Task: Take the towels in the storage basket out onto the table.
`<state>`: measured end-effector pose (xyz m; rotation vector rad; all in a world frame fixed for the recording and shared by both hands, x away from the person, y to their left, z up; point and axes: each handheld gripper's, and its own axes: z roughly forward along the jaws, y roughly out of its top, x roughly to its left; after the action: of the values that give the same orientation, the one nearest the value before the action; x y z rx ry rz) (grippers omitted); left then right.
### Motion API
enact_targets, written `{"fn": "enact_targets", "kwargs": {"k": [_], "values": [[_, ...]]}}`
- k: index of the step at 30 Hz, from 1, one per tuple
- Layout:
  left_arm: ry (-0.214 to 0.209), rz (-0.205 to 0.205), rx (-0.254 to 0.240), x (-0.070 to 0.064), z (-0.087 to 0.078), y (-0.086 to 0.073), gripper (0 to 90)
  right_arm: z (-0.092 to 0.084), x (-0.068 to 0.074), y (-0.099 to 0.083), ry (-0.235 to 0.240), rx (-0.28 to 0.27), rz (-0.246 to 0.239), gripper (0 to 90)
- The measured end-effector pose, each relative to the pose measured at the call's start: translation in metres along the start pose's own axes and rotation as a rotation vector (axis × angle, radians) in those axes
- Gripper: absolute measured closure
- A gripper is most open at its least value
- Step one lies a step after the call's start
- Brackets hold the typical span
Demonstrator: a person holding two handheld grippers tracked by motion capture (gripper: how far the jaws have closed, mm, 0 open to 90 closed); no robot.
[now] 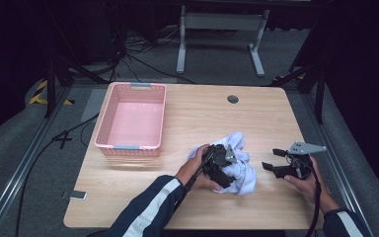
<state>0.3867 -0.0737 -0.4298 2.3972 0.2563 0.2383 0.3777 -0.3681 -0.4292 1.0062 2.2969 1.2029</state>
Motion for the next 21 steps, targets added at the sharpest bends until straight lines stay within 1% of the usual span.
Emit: {"fn": "enact_targets", "kwargs": {"k": [2, 3, 4, 5, 6, 7, 8, 9, 11, 12, 13, 14, 15, 16, 17, 18, 19, 20, 21], "values": [[0.007, -0.022, -0.045, -0.001, -0.005, -0.004, 15.1, 0.004, 0.002, 0.016, 0.012, -0.033, -0.019, 26.6], [0.005, -0.023, -0.052, -0.002, -0.009, -0.005, 15.3, 0.007, 0.003, 0.021, 0.019, -0.039, -0.027, 26.7], [0.007, -0.017, -0.057, -0.003, -0.012, -0.006, 15.6, 0.013, 0.005, 0.028, 0.036, -0.046, -0.046, 28.0], [0.009, -0.01, -0.06, -0.004, -0.016, -0.007, 15.6, 0.019, 0.007, 0.032, 0.045, -0.039, -0.061, 29.3], [0.015, 0.01, -0.072, -0.006, -0.019, -0.008, 15.6, 0.025, 0.01, 0.036, 0.059, -0.039, -0.068, 31.0], [0.023, 0.034, -0.08, -0.008, -0.021, -0.01, 15.6, 0.029, 0.012, 0.039, 0.1, -0.046, -0.079, 33.2], [0.025, 0.035, -0.079, -0.009, -0.022, -0.011, 15.5, 0.034, 0.016, 0.041, 0.123, -0.053, -0.088, 36.1], [0.023, 0.026, -0.068, -0.011, -0.021, -0.012, 15.4, 0.038, 0.02, 0.043, 0.152, -0.045, -0.102, 36.2], [0.031, 0.018, -0.059, -0.013, -0.018, -0.015, 15.3, 0.046, 0.029, 0.044, 0.177, -0.009, -0.143, 35.8], [0.03, 0.018, -0.054, -0.013, -0.016, -0.016, 15.1, 0.051, 0.033, 0.043, 0.201, 0.017, -0.158, 36.5], [0.029, 0.004, -0.052, -0.014, -0.015, -0.018, 14.7, 0.055, 0.035, 0.042, 0.208, 0.041, -0.175, 37.6], [0.029, 0.004, -0.052, -0.014, -0.015, -0.018, 14.6, 0.061, 0.038, 0.04, 0.204, 0.072, -0.188, 40.3], [0.034, -0.005, -0.058, -0.016, -0.015, -0.02, 14.6, 0.064, 0.04, 0.038, 0.214, 0.09, -0.202, 42.0], [0.035, -0.006, -0.064, -0.017, -0.017, -0.02, 14.9, 0.068, 0.042, 0.036, 0.216, 0.101, -0.217, 47.3], [0.035, -0.006, -0.064, -0.017, -0.017, -0.02, 15.7, 0.068, 0.042, 0.036, 0.216, 0.101, -0.217, 47.3], [0.04, -0.004, -0.068, -0.017, -0.019, -0.02, 15.7, 0.075, 0.047, 0.032, 0.209, 0.147, -0.249, 63.1], [0.049, -0.005, -0.074, -0.018, -0.022, -0.02, 15.7, 0.08, 0.051, 0.029, 0.194, 0.178, -0.275, 68.4], [0.057, -0.007, -0.082, -0.018, -0.024, -0.02, 15.7, 0.08, 0.051, 0.029, 0.194, 0.178, -0.275, 68.4], [0.06, -0.005, -0.089, -0.018, -0.026, -0.021, 15.7, 0.084, 0.055, 0.026, 0.188, 0.191, -0.297, 74.1]]}}
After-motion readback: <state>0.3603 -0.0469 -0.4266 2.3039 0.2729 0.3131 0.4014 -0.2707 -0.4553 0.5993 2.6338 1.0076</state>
